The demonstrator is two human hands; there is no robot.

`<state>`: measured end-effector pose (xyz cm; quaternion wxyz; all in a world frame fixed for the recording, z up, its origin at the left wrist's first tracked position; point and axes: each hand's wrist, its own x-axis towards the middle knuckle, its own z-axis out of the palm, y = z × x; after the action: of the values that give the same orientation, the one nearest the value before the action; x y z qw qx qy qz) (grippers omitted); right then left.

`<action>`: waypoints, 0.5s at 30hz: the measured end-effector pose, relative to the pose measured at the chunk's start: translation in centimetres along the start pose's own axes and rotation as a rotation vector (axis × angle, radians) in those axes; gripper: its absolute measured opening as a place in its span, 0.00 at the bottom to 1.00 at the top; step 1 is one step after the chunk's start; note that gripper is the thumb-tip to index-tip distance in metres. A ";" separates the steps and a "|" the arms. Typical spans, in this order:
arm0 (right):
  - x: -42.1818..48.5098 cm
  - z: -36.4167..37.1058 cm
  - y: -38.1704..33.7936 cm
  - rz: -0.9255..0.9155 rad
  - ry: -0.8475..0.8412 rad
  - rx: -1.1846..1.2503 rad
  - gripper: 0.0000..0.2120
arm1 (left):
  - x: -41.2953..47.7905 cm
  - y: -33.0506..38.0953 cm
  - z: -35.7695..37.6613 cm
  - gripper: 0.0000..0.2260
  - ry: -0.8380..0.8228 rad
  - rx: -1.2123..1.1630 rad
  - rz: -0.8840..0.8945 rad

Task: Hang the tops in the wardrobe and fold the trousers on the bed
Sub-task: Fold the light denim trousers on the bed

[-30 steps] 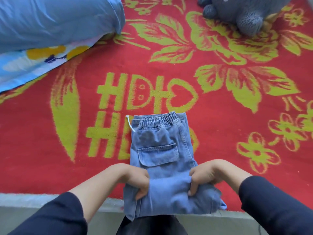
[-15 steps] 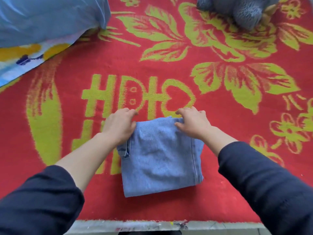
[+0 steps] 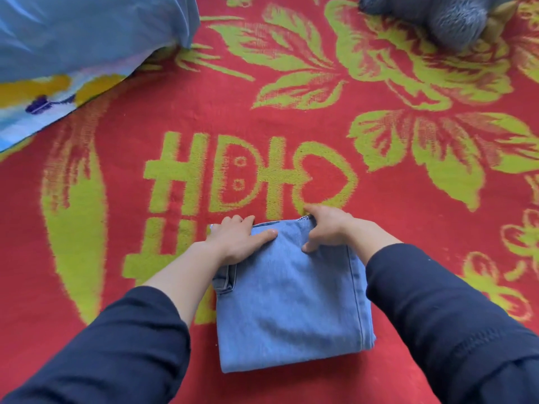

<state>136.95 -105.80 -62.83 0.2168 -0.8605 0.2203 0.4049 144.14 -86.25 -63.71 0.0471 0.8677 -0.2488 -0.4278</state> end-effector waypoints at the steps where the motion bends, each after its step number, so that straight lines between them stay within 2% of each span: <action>1: -0.3 0.2 -0.2 0.004 -0.003 -0.012 0.35 | -0.2 0.2 -0.1 0.39 -0.032 0.013 -0.035; 3: -1.5 0.8 -0.6 -0.021 -0.003 -0.067 0.24 | -1.2 0.7 -0.2 0.41 -0.091 0.067 -0.042; 4: -2.3 1.3 -0.7 -0.044 0.016 -0.093 0.21 | -2.0 0.8 0.0 0.40 -0.092 0.092 -0.010; 9: -8.2 4.1 0.5 -0.276 0.295 -0.326 0.17 | -8.9 0.2 2.2 0.38 0.009 0.189 0.209; 12: -12.6 6.7 1.2 -0.431 0.438 -0.403 0.13 | -14.1 0.8 4.2 0.24 0.110 0.157 0.191; 15: -18.3 9.3 1.0 -0.536 0.446 -0.475 0.11 | -20.9 2.1 7.7 0.18 0.273 0.183 0.145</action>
<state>120.25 -97.79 -53.91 0.0569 -0.9800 -0.0692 0.1774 126.77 -77.23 -52.95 0.0321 0.8982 -0.3399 -0.2768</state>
